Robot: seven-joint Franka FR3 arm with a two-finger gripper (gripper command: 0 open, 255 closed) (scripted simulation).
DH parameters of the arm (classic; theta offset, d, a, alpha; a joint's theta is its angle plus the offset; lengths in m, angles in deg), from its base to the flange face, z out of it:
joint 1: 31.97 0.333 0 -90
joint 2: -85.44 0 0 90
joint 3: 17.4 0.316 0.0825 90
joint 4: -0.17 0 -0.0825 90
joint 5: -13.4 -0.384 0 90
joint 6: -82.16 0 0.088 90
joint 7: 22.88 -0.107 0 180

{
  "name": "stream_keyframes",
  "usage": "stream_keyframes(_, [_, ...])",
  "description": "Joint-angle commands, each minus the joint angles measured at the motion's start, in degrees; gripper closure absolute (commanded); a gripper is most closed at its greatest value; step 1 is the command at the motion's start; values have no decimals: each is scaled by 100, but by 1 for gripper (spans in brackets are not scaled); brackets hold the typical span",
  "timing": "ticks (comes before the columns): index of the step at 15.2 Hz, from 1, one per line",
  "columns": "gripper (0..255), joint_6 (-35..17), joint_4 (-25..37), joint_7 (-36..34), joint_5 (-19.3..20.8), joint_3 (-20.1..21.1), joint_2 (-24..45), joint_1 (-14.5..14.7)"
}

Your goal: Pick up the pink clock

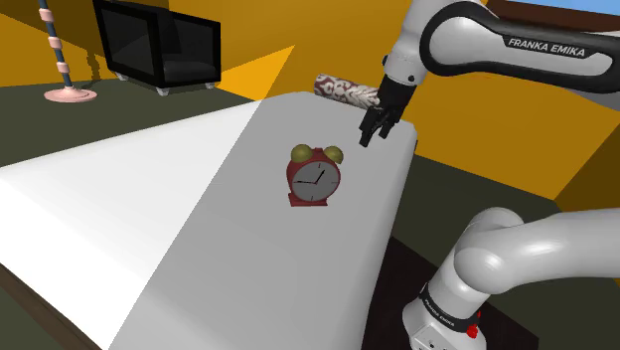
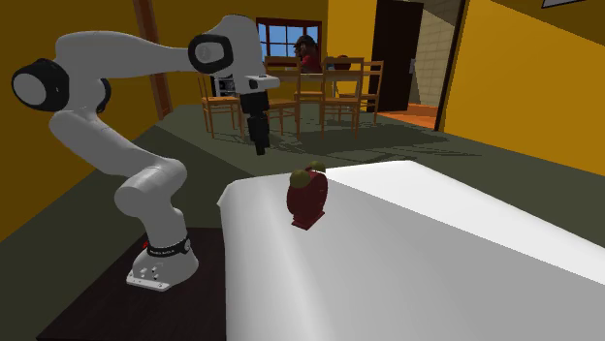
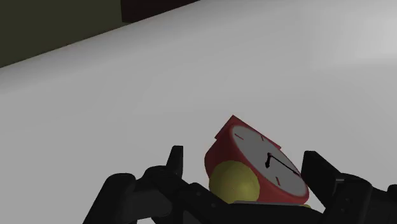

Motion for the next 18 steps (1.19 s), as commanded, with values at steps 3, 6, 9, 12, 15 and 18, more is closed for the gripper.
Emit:
stream_keyframes(3, [0, -42, 369, 358, -252, -334, 659, 90])
stream_keyframes(6, [0, 18, 993, 930, -717, -807, 1660, 262])
stream_keyframes(9, [0, 239, 1706, 1539, -1287, -1221, 2684, 424])
stream_keyframes(12, [0, 188, 1775, 1753, -1472, -1312, 2983, 446])
stream_keyframes(15, [0, -34, 1555, 1808, -1482, -1310, 2992, 444])
stream_keyframes(18, [0, -225, 1375, 1856, -1492, -1309, 3009, 444])
